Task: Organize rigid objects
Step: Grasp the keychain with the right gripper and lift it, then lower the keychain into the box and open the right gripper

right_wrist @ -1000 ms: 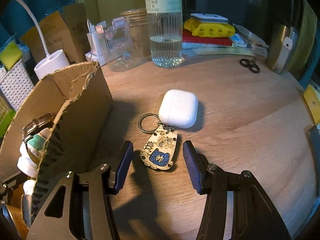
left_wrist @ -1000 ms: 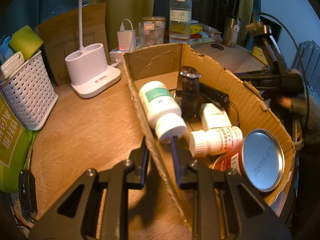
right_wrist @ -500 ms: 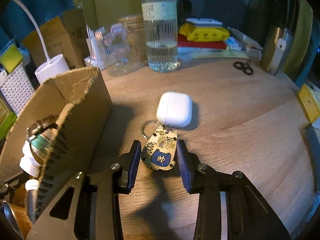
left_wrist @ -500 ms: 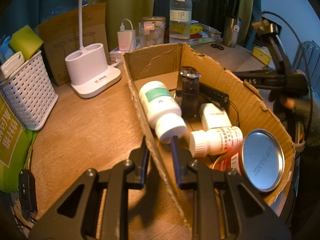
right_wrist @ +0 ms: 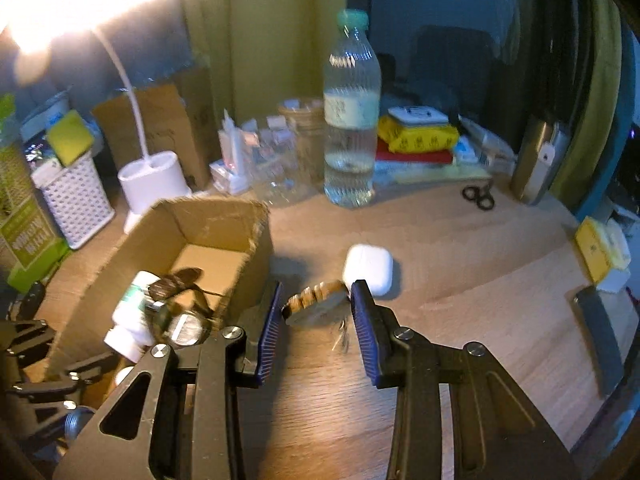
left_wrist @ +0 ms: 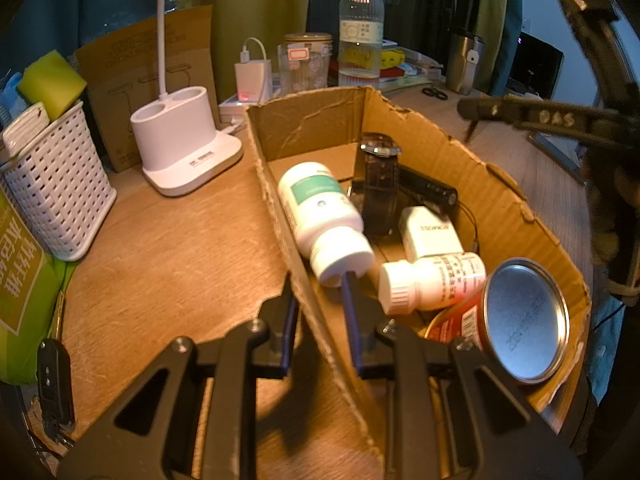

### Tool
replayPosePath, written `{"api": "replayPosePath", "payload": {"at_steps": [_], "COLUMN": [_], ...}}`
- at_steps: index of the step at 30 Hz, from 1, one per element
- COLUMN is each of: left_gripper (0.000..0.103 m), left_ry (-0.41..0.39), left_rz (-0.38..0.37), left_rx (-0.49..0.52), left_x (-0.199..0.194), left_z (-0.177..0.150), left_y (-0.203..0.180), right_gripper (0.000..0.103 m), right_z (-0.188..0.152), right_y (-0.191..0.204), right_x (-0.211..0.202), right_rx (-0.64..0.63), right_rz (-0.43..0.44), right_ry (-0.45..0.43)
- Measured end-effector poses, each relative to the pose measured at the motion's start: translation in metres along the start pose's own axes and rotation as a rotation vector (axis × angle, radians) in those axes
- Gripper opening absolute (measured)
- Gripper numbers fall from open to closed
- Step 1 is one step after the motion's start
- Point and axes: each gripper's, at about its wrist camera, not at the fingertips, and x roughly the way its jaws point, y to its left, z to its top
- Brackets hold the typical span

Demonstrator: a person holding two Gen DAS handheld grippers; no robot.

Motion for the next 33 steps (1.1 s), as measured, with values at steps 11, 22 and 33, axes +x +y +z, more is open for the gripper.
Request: {"api": "replayPosePath", "payload": {"at_steps": [11, 22, 33], "left_gripper": [0.022, 0.022, 0.022], "left_ry": [0.000, 0.000, 0.000], "left_rz": [0.000, 0.000, 0.000], "left_rx": [0.000, 0.000, 0.000], "left_x": [0.000, 0.000, 0.000], "left_z": [0.000, 0.000, 0.000], "left_y": [0.000, 0.000, 0.000], "right_gripper": [0.036, 0.036, 0.035], "right_z": [0.013, 0.016, 0.013], "right_y": [0.032, 0.057, 0.085], "right_x": [-0.043, -0.064, -0.067], "right_rx": [-0.071, -0.125, -0.183], "right_rz": [0.027, 0.062, 0.117], "right_ry": [-0.090, -0.134, -0.128]}}
